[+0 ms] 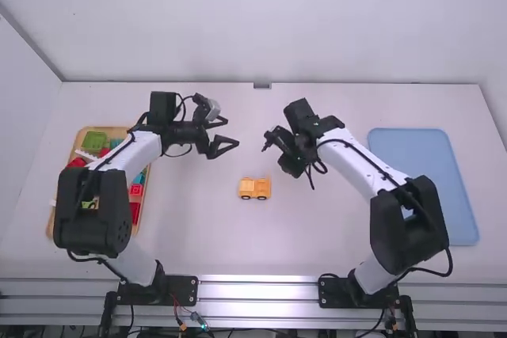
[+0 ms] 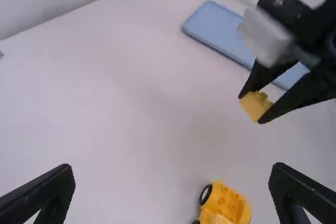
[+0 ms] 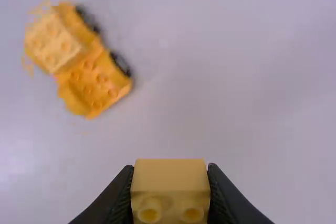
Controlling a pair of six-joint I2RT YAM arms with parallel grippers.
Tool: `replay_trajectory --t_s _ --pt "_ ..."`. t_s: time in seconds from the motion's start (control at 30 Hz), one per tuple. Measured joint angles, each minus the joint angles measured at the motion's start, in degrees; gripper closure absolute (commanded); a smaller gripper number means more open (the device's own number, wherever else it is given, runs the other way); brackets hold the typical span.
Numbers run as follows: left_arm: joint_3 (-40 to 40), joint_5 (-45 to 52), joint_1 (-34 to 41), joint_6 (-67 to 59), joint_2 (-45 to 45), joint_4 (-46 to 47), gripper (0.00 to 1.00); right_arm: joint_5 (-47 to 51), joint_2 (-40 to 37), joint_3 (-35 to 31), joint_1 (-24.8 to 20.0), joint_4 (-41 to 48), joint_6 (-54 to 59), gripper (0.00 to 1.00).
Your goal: Assemble lego blocks to make yellow taxi
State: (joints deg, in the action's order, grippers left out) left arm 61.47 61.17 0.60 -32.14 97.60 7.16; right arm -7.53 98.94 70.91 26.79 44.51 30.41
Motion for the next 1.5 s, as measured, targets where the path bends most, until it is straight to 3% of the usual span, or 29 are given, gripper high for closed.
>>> replay_trajectory --t_s 0.27,0.47,0.97,1.27,1.37,1.43,1.5 --pt "0.9 0.5 0.0 -6.6 0.0 2.4 0.01 8.0 8.7 0.0 4.3 2.3 6.8 1.0" --pt "0.9 0.7 -0.2 -11.4 0.0 5.8 0.01 10.6 13.9 0.0 5.8 3.3 11.6 1.0" --pt "0.9 9.0 -6.3 -17.5 0.0 9.0 0.01 6.7 14.0 -1.9 1.7 -4.1 15.9 1.0" --pt "0.9 10.4 -6.4 -17.5 0.0 9.1 0.01 6.5 14.0 -4.2 1.9 -7.1 17.7 1.0" --pt "0.9 10.4 -6.4 -17.4 0.0 9.1 0.01 6.4 14.0 -4.5 2.2 -7.1 18.6 0.98" --pt "0.9 10.4 -6.4 -17.5 0.0 9.1 0.01 6.4 14.0 -4.7 2.4 -7.0 19.2 0.91" --pt "0.9 10.4 -6.4 -17.6 0.0 9.4 0.01 6.5 14.0 -4.7 2.4 -7.1 19.5 0.76"
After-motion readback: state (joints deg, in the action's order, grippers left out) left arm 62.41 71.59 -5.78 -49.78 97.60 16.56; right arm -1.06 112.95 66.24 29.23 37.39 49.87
